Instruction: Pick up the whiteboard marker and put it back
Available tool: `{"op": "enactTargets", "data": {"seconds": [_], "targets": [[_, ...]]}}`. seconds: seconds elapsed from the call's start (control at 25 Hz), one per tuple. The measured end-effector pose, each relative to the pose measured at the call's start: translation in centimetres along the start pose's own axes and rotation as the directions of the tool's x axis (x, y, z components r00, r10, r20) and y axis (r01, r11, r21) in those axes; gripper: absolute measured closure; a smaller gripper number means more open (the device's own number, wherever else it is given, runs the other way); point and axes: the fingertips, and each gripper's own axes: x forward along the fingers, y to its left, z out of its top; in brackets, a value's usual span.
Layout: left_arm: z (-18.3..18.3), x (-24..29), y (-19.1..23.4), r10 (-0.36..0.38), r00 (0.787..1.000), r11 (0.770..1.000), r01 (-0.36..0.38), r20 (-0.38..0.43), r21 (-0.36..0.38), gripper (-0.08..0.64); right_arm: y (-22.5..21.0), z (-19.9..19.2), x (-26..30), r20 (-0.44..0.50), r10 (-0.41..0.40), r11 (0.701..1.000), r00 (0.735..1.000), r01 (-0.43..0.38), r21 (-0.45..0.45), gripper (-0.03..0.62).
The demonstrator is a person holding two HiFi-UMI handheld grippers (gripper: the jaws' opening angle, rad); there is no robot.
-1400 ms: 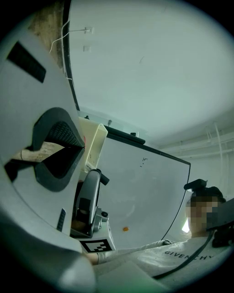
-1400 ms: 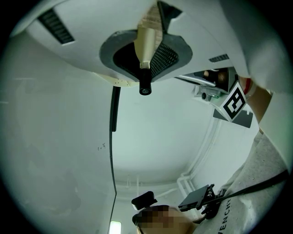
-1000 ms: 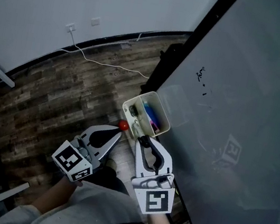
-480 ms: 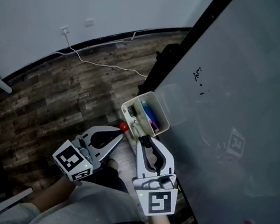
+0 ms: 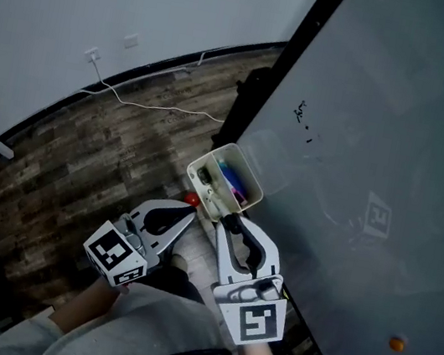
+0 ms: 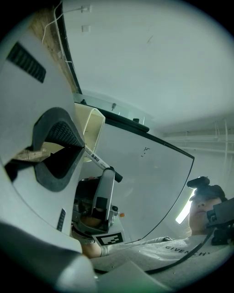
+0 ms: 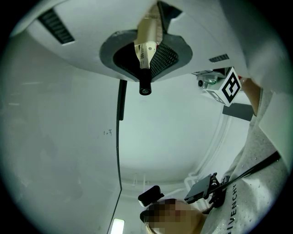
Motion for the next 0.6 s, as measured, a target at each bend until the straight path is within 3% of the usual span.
{"op": "enactTargets", "data": {"seconds": [0.6], "targets": [[0.6,0.7,-0.4,-0.065,0.998,0.998,0.065,0.001,-0.002,0.545,-0.3,1.3,-0.1,0.011,-0.014,1.0,1.0,0.014,-0.004,0.515]]}}
